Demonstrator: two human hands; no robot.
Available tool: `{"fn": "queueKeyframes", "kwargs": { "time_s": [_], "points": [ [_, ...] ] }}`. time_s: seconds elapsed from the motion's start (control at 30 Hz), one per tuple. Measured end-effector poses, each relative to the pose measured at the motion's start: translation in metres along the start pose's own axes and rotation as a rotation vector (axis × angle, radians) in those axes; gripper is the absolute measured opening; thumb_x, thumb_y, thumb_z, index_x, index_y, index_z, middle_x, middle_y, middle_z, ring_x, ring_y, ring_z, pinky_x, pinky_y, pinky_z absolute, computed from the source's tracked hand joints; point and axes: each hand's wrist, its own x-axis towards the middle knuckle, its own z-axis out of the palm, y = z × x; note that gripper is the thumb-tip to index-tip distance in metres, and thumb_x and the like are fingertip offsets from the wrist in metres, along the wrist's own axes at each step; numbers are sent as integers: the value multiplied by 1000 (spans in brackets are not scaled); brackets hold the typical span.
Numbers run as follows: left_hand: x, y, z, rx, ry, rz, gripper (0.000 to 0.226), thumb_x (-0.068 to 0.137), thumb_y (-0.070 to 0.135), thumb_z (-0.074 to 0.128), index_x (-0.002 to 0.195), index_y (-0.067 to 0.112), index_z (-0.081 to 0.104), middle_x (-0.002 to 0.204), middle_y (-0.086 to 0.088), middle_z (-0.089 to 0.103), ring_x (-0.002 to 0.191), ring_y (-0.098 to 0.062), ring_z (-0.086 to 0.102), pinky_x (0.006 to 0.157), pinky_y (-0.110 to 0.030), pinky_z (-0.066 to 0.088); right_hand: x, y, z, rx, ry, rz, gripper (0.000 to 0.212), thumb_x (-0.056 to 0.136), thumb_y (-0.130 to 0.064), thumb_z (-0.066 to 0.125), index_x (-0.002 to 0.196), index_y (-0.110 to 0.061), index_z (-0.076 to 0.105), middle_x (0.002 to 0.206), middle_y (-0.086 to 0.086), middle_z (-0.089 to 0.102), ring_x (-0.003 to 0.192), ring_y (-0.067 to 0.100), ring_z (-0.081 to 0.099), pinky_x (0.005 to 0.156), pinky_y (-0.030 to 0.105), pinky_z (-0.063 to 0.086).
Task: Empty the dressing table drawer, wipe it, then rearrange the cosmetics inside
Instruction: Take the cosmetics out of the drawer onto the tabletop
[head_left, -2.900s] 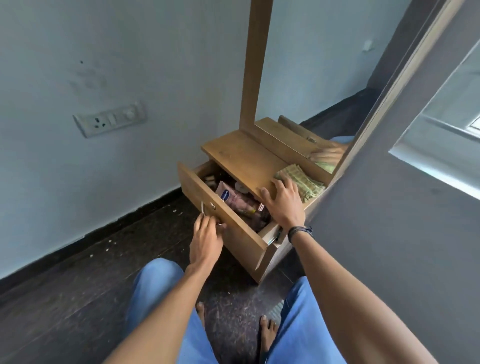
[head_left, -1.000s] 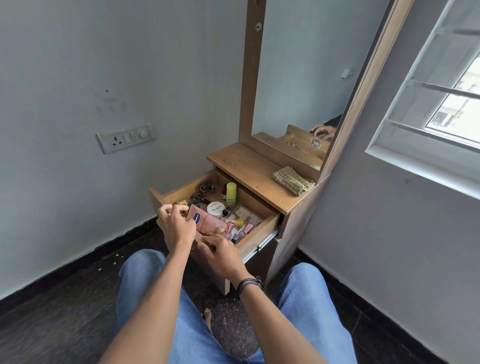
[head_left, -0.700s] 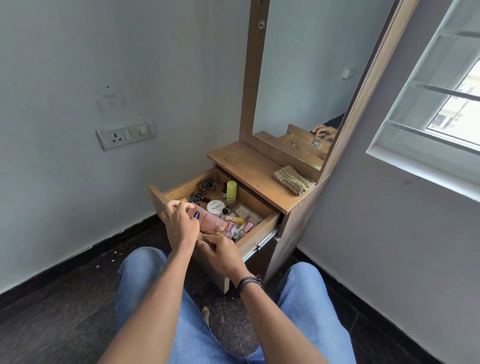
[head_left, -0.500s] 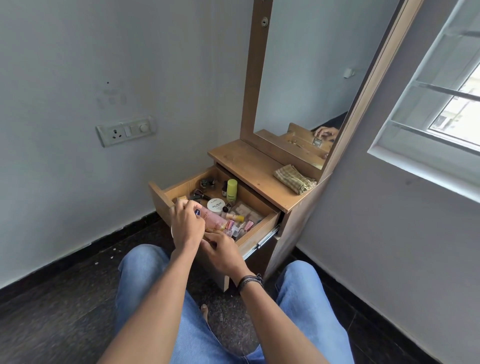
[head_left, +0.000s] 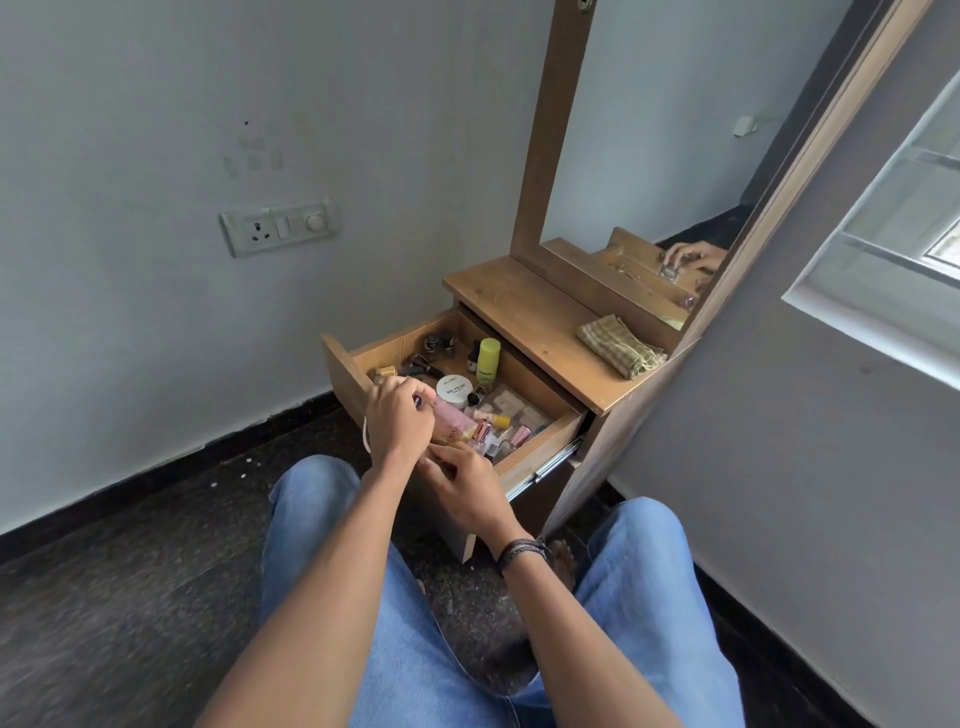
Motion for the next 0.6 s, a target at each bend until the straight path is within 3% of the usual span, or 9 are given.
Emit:
{"fn": "queueKeyframes", "kwargs": {
  "time_s": [0.17, 0.47, 0.6],
  "points": [
    [5, -5, -3, -22, -44, -5, 22, 89, 3, 63, 98, 20, 73, 122, -4, 60, 123, -26, 47, 103, -38, 40, -1, 1, -1, 14, -5, 19, 36, 103, -37, 55, 127, -15, 71, 118, 3, 66, 105, 20, 59, 92, 37, 49],
    [-2, -3, -7, 64, -114, 39, 21, 90, 4, 63, 98, 22, 71, 124, -3, 59, 124, -24, 47, 103, -36, 40, -7, 3, -13, 82, -17, 6, 38, 101, -34, 60, 133, -14, 67, 123, 0, 65, 110, 16, 59, 95, 31, 49],
    [-6, -1, -1, 107, -115, 45, 21, 88, 4, 64, 96, 22, 71, 123, -1, 61, 125, -25, 46, 103, -38, 40, -10, 10, -25, 102, 69, 7, 26, 101, -31, 60, 119, -21, 76, 110, -7, 67, 96, 9, 62, 83, 26, 52]
  ]
}}
